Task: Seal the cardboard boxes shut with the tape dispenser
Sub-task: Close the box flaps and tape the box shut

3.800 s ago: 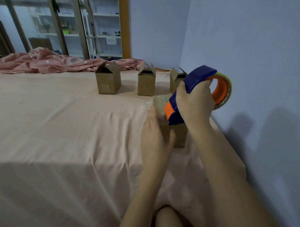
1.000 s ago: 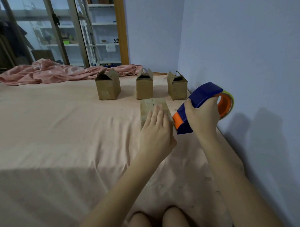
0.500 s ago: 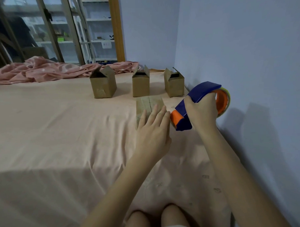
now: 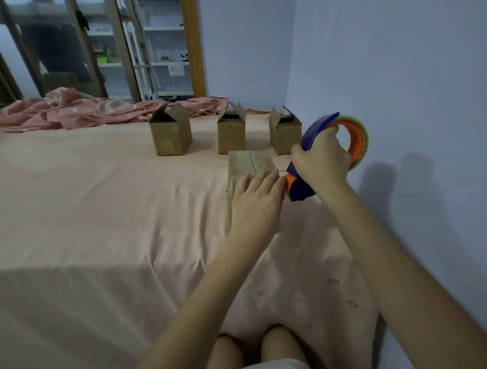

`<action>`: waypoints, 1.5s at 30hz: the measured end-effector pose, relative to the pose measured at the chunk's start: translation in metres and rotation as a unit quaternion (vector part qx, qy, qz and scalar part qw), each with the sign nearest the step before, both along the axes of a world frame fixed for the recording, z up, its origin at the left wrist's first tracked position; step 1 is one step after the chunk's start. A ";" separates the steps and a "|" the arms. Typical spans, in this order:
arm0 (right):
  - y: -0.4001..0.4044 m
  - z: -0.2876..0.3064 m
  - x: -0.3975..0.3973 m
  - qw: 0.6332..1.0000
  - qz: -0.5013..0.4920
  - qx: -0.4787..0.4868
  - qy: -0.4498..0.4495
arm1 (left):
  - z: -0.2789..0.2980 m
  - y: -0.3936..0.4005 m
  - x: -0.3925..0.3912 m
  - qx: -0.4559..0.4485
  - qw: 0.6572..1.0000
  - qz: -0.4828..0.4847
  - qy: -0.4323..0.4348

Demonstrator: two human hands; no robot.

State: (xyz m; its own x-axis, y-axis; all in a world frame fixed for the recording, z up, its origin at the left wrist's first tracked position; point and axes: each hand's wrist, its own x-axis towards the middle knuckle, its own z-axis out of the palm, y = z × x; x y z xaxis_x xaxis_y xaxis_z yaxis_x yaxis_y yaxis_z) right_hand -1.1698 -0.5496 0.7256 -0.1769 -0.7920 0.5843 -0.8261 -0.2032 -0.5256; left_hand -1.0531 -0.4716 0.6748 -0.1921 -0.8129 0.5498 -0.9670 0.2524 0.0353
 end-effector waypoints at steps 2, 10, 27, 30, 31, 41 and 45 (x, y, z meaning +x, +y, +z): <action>-0.004 0.000 -0.003 1.000 -0.001 0.023 -0.017 | 0.001 -0.001 -0.005 -0.003 1.000 0.006 -0.008; 0.008 -0.031 -0.006 0.996 0.024 -0.021 -0.082 | -0.007 0.007 0.009 -0.056 0.996 0.006 0.062; -0.019 -0.025 -0.045 0.996 0.005 -0.029 0.081 | -0.003 0.001 -0.002 -0.026 0.998 0.038 0.040; -0.022 -0.031 -0.046 0.998 0.056 -0.024 0.035 | -0.005 0.001 0.001 -0.022 0.999 0.040 0.026; -0.023 -0.035 -0.045 0.997 0.074 -0.021 0.012 | -0.004 0.002 0.002 -0.020 0.999 0.042 0.017; 0.002 -0.098 -0.058 0.975 0.211 0.056 -0.041 | -0.001 0.005 -0.001 -0.029 0.999 0.041 0.009; 0.012 -0.107 -0.077 0.971 0.235 0.051 0.012 | -0.003 0.006 -0.002 -0.061 0.997 0.032 0.021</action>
